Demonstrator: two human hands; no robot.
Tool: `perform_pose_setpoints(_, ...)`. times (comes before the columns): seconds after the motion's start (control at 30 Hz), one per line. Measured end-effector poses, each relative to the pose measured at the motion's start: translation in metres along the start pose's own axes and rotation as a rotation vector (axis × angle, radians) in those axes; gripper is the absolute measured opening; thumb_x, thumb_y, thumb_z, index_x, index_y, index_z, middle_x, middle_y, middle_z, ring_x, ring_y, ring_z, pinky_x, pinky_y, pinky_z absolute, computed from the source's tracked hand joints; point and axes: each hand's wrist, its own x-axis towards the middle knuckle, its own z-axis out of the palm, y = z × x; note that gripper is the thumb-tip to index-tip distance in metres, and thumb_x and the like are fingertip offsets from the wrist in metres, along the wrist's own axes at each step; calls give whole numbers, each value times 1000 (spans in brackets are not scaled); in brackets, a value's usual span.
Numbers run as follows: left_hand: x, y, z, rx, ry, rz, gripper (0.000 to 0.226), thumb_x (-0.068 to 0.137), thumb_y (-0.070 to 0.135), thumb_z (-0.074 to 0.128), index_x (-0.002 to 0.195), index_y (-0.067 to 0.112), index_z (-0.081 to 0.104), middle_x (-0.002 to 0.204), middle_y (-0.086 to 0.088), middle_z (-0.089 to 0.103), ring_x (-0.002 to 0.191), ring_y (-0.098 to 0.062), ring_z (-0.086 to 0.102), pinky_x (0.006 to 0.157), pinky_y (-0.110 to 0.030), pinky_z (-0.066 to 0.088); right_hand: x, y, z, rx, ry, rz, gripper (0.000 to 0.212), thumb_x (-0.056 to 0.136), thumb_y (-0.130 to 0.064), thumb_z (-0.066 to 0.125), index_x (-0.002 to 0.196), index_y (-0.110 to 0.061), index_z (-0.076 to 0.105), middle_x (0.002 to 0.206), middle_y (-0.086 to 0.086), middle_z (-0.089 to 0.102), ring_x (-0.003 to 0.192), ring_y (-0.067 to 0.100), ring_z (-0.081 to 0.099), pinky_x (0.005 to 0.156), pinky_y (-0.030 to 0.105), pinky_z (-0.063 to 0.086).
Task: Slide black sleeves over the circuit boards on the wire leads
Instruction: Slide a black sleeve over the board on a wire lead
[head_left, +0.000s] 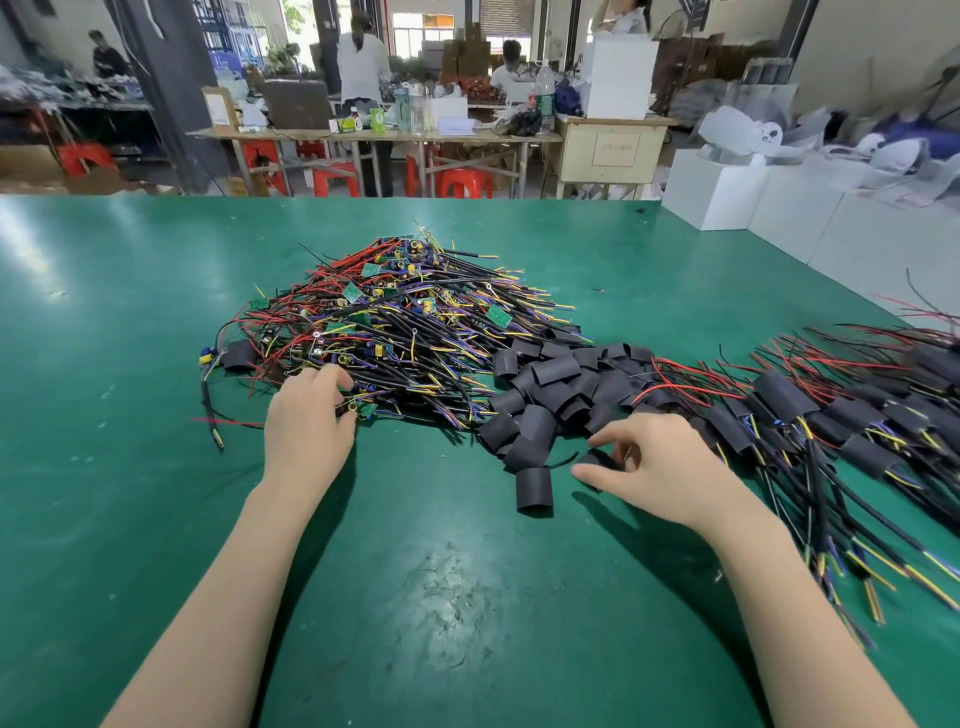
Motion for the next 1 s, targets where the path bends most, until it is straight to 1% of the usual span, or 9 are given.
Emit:
perform_pose_setpoints(0.1,1,-4,0,-108,21,-34,16,80,4,72,96,7,71,86,-7,57,93,-32,53,77,-35,39,0,1,-4,14,-114,-44,35,72,-25,73,107,-21,73,79,-3,61,69,10,58,73,26,48)
perform_pose_setpoints(0.17,0,-5,2,-131,14,-28,16,80,10,75,94,7,69,88,-8,56,96,-31,50,77,-32,34,1,2,-5,6,-125,-48,33,71,-19,71,103,-20,75,76,-2,63,70,14,60,71,26,48)
perform_pose_setpoints(0.3,-1,-3,4,-195,-40,-46,21,78,10,76,92,9,60,96,-8,52,95,-30,53,82,-35,40,1,0,-5,-2,-102,-56,26,69,-31,79,92,-19,75,76,-5,64,72,12,59,71,27,49)
perform_pose_setpoints(0.43,0,2,1,-203,-76,-88,11,80,10,65,86,13,56,81,-5,61,81,-29,56,75,-38,46,-1,-4,-3,-7,-73,-107,34,70,-49,76,90,-22,73,81,-10,58,77,10,54,71,25,42)
perform_pose_setpoints(0.53,-2,3,1,-154,-91,-92,8,85,16,60,92,19,59,85,0,63,87,-27,55,70,-36,47,0,-6,-2,-27,-86,-126,35,74,-46,75,97,-21,74,86,-3,61,79,14,56,74,27,43)
perform_pose_setpoints(0.63,-4,7,4,-44,-69,-33,14,87,20,62,101,20,62,94,-3,60,100,-26,49,65,-33,40,0,-8,-3,-9,-104,-144,30,72,-42,78,91,-19,76,83,-1,61,75,16,58,69,28,44)
perform_pose_setpoints(0.77,-7,8,7,3,50,47,11,86,22,70,93,14,67,103,-8,55,108,-28,43,63,-34,40,-1,-10,-2,-21,-125,-175,30,70,-41,78,86,-15,75,80,1,60,74,17,56,69,33,46)
perform_pose_setpoints(0.9,-4,9,8,1,10,67,15,86,24,70,89,12,62,92,-4,60,100,-26,46,64,-35,44,-1,-10,-1,-17,-132,-180,29,71,-40,77,84,-15,74,79,1,59,73,15,55,69,33,46)
perform_pose_setpoints(1.0,-3,8,6,-21,0,67,11,88,20,67,87,11,59,84,-2,62,95,-25,48,61,-34,40,-1,-11,-1,-2,-137,-180,30,69,-43,78,85,-18,75,79,1,59,73,16,55,69,32,46)
